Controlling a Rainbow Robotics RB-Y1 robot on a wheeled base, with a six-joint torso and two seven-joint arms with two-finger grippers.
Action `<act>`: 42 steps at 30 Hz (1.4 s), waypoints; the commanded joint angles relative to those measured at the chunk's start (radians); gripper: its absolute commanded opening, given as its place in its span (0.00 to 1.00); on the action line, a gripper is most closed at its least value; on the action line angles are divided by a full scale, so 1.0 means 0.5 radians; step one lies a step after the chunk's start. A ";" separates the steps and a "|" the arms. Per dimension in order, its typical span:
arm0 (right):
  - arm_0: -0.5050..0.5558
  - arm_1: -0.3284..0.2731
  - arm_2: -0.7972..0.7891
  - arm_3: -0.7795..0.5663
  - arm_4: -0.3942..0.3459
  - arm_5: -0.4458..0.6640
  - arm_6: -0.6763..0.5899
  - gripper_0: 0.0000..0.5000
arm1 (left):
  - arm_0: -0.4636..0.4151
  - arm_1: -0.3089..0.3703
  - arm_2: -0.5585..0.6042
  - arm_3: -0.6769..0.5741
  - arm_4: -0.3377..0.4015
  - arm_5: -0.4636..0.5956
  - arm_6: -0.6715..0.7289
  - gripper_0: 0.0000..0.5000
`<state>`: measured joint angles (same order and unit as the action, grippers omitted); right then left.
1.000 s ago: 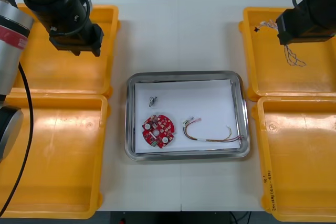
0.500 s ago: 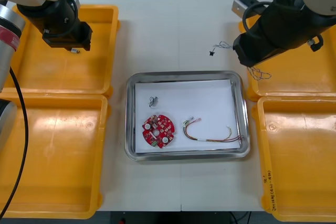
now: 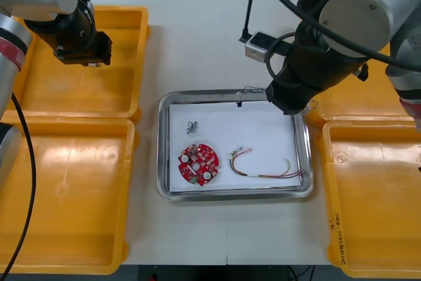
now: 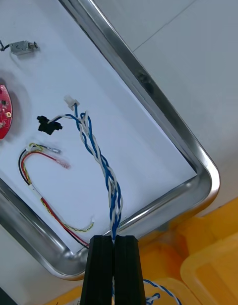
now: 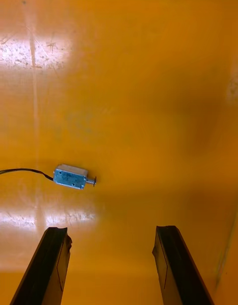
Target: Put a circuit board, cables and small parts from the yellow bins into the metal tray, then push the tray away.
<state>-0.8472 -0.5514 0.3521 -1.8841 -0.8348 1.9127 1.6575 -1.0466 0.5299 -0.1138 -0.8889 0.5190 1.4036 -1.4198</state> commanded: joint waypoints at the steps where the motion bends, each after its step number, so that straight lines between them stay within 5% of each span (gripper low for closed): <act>1: -0.067 0.084 0.161 -0.055 0.090 -0.070 0.167 0.00 | -0.128 0.066 -0.073 0.075 -0.010 -0.160 -0.222 1.00; 10: 0.130 0.109 0.262 -0.048 0.172 -0.263 0.413 0.00 | -0.128 0.057 -0.082 0.195 -0.010 -0.328 -0.281 1.00; 26: 0.283 0.158 0.339 0.087 0.344 -0.558 0.465 0.00 | -0.128 0.026 -0.082 0.382 -0.062 -0.583 -0.363 1.00; 42: 0.394 0.189 0.480 0.185 0.611 -0.797 0.489 0.00 | -0.128 0.020 -0.082 0.413 0.005 -0.586 -0.373 1.00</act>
<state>-0.6643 -0.4720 0.5646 -1.7990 -0.5517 1.5489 1.8652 -1.0553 0.5298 -0.1395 -0.6817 0.5069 1.1192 -1.5186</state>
